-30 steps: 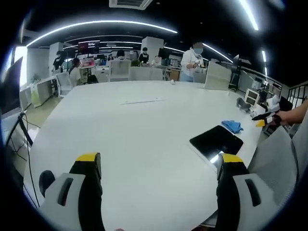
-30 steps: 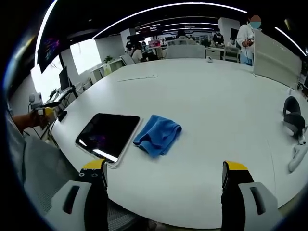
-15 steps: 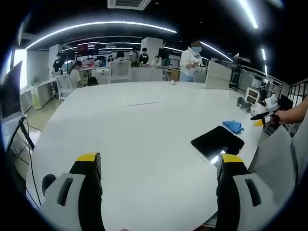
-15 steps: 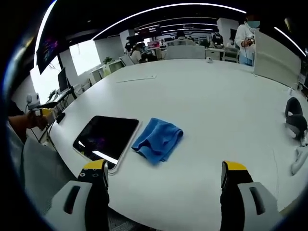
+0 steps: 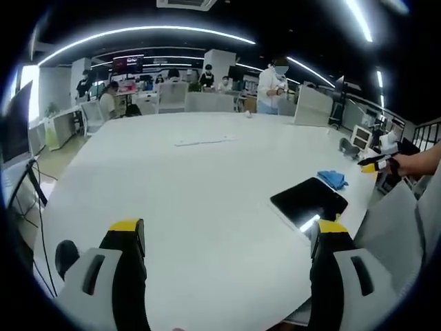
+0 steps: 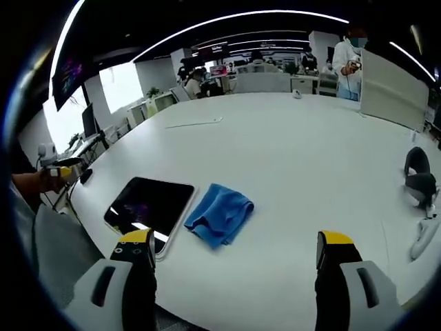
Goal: Wipe the mirror surface with the cleaning cloth until all visible marks leave the cleaned area.
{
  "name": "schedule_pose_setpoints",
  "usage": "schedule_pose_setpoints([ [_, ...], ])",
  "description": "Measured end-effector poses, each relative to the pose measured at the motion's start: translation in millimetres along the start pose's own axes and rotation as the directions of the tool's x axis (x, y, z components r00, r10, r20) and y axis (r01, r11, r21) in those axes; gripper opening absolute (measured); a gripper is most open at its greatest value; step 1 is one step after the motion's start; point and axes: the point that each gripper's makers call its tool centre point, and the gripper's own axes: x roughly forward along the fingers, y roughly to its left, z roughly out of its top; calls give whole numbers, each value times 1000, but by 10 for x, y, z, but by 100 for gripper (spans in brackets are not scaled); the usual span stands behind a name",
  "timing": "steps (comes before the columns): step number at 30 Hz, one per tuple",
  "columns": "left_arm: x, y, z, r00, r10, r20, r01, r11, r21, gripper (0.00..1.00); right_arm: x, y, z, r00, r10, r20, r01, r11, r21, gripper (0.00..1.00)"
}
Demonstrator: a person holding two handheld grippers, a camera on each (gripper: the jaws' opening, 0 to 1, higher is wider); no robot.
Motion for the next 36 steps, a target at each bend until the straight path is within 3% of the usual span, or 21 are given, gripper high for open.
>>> schedule_pose_setpoints([
  [11, 38, -42, 87, 1000, -14, 3, 14, 1000, 21, 99, 27, 71, 2, 1000, 0, -28, -1, 1000, -12, 95],
  [21, 37, -15, 35, 1000, -10, -21, 11, 1000, 25, 99, 194, 154, 422, 998, -61, -25, 58, 994, -87, 92],
  [27, 48, -48, 21, 1000, -17, -13, 18, 1000, 18, 99, 387, 241, 478, 997, -70, -18, 69, 995, -68, 86],
  [31, 70, -94, -121, 998, -32, -48, 33, 999, 17, 99, 540, 244, 445, 994, -106, -20, 103, 990, -93, 76],
  [36, 61, -121, -135, 997, -44, -58, 46, 999, 29, 99, 801, 241, 295, 989, -130, -69, 127, 991, -39, 46],
])
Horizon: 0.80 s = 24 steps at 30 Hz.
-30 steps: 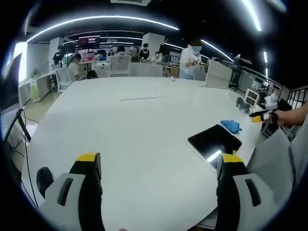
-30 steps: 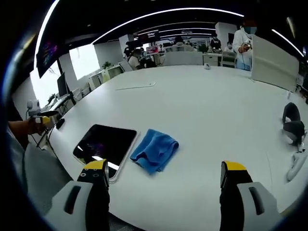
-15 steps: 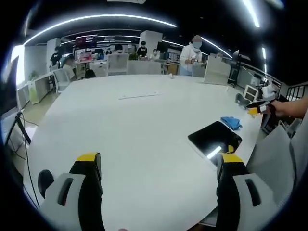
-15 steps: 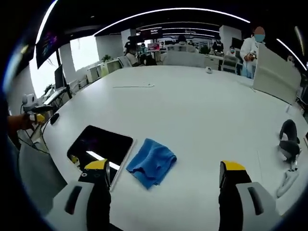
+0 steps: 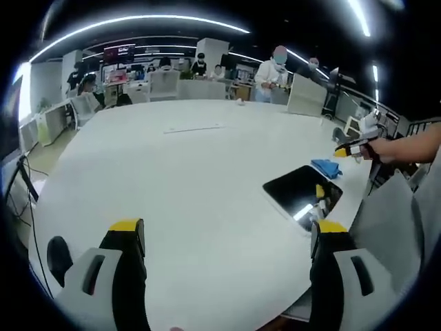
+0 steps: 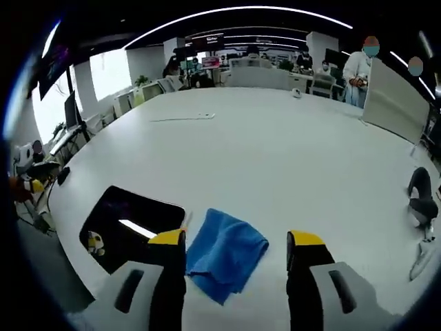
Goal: Wipe the mirror surface with the cleaning cloth until all visible marks leave the cleaned area.
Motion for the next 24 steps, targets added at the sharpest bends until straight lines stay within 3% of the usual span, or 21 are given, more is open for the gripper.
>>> schedule_pose_setpoints([
  [5, -19, 33, 4, 1000, 1, -5, -1, 1000, 3, 99, 182, 89, -104, 999, 7, -46, -6, 1000, 16, 30],
  [8, -32, 72, 12, 1000, 7, -1, -7, 1000, -5, 99, 256, 63, -211, 996, -5, -87, 3, 1000, -23, 21],
  [12, -33, 89, 14, 1000, 11, 4, -11, 1000, -13, 99, 344, 40, -241, 994, -20, -112, 15, 999, -42, 12],
  [16, -36, 72, -8, 1000, 10, 1, -10, 1000, -17, 99, 341, 169, -270, 989, -7, -147, 4, 1000, -22, 1],
  [17, -34, 75, -13, 1000, 10, 1, -10, 1000, -18, 99, 364, 185, -343, 984, -11, -179, 0, 998, -56, 1],
  [19, -36, 60, -21, 1000, 13, -2, -13, 1000, -19, 99, 375, 161, -307, 987, -25, -158, 16, 998, -58, 0],
  [21, -27, 35, -40, 1000, 12, -10, -12, 1000, -18, 99, 348, 174, -273, 986, -28, -165, 39, 997, 66, 0],
  [24, -6, -14, -16, 1000, 9, -5, -9, 1000, -12, 99, 354, 141, -273, 985, -18, -173, 28, 998, 57, 0],
])
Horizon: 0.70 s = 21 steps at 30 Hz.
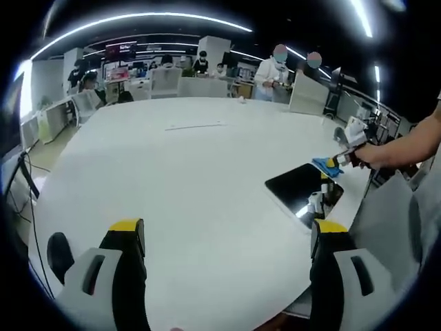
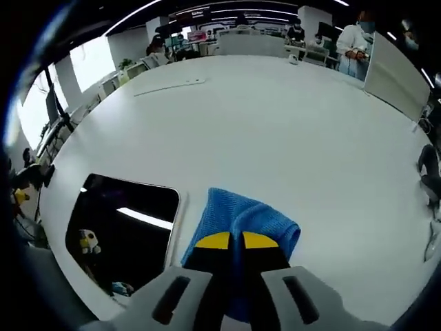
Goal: Wipe the mirror surface with the cleaning cloth until all visible marks leave the cleaned area.
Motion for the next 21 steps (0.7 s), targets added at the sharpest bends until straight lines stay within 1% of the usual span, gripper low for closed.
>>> schedule_pose_setpoints([
  [2, 18, -25, 13, 1000, -1, 3, 1, 1000, 0, 99, -9, 11, -3, 1000, -3, -14, 4, 1000, 15, 0],
  [3, 29, -59, 28, 1000, -4, 4, 4, 1000, 3, 99, -4, 6, -10, 1000, -6, -28, 7, 999, 54, 0],
  [5, 52, -82, 53, 1000, -11, 13, 11, 1000, 14, 99, -7, -2, -9, 999, 4, -32, -1, 996, 94, 0],
  [8, 71, -69, 78, 1000, -14, 23, 14, 1000, 10, 99, -63, -2, 11, 1000, 12, -20, -9, 989, 146, 0],
  [10, 68, -71, 93, 1000, -11, 26, 11, 1000, 5, 99, -94, -6, 42, 1000, 18, -11, -16, 989, 150, 0],
  [12, 65, -68, 102, 999, -10, 32, 10, 1000, 3, 99, -149, 42, 140, 999, 45, 14, -47, 983, 179, 0],
  [14, 62, -73, 82, 1000, -9, 26, 9, 1000, 2, 99, -177, 113, 223, 996, 82, 37, -88, 970, 227, 0],
  [16, 64, -79, 73, 1000, -12, 25, 12, 1000, 2, 99, -204, 128, 283, 996, 81, 37, -87, 974, 211, 0],
  [17, 69, -71, 77, 999, -12, 30, 12, 1000, 2, 99, -219, 178, 348, 994, 91, 54, -99, 977, 187, 0],
  [21, 96, -77, 53, 999, -18, 29, 18, 1000, -1, 99, -200, 317, 466, 990, 120, 72, -131, 976, 177, 0],
])
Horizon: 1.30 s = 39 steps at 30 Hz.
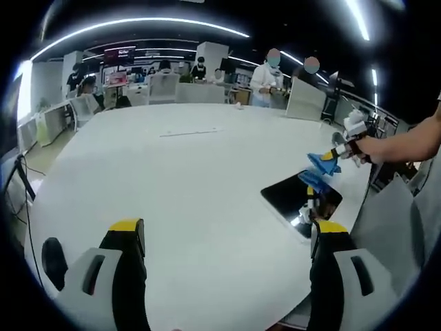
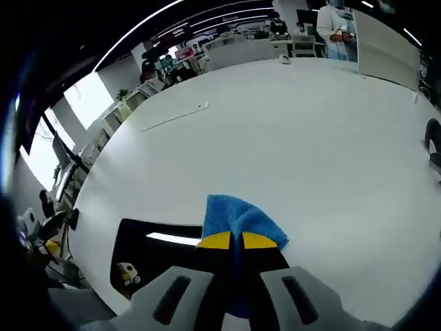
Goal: Wipe the mirror surface with the cleaning cloth until all visible marks leave the cleaned area.
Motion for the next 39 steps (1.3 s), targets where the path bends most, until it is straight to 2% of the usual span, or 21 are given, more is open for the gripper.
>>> schedule_pose_setpoints([
  [2, 10, -7, -11, 1000, -4, 0, 4, 1000, -1, 99, 33, 108, -17, 1000, 25, -14, -25, 1000, 9, 0],
  [6, 23, -25, -46, 1000, -10, -6, 10, 1000, -1, 99, 110, 236, -66, 999, 29, -27, -29, 1000, 10, 0],
  [9, 26, -37, -59, 1000, -14, -8, 14, 1000, 1, 99, 172, 218, -63, 1000, -24, -17, 24, 1000, 0, 0],
  [13, 28, -51, -60, 1000, -20, -12, 20, 1000, 6, 99, 215, 340, -132, 999, -7, -43, 6, 1000, -16, 0],
  [16, 33, -37, -47, 1000, -20, -11, 20, 1000, 10, 99, 264, 359, -153, 998, -35, -45, 34, 999, -22, 0],
  [20, 44, -25, -16, 1000, -16, -4, 16, 1000, 19, 99, 271, 454, -195, 997, -34, -63, 29, 997, -73, 0],
  [21, 45, -28, -10, 1000, -18, -2, 18, 1000, 17, 99, 289, 434, -190, 997, -59, -57, 55, 996, -64, 0],
  [22, 47, -35, -5, 1000, -21, -1, 21, 1000, 13, 99, 295, 415, -198, 995, -84, -57, 78, 993, -92, 0],
  [24, 48, -36, -8, 1000, -22, -3, 22, 1000, 17, 99, 306, 479, -246, 995, -60, -78, 52, 994, -100, 0],
  [29, 38, -36, -39, 1000, -24, -3, 24, 1000, 7, 99, 347, 534, -291, 994, -59, -91, 54, 997, -60, 0],
  [32, 31, -37, -60, 1000, -25, -3, 25, 1000, 7, 99, 383, 636, -359, 992, -58, -108, 48, 995, -88, 0],
  [39, -7, -74, -58, 1000, -28, 1, 28, 1000, 11, 99, 454, 870, -431, 992, -39, -124, 30, 997, -75, 0],
])
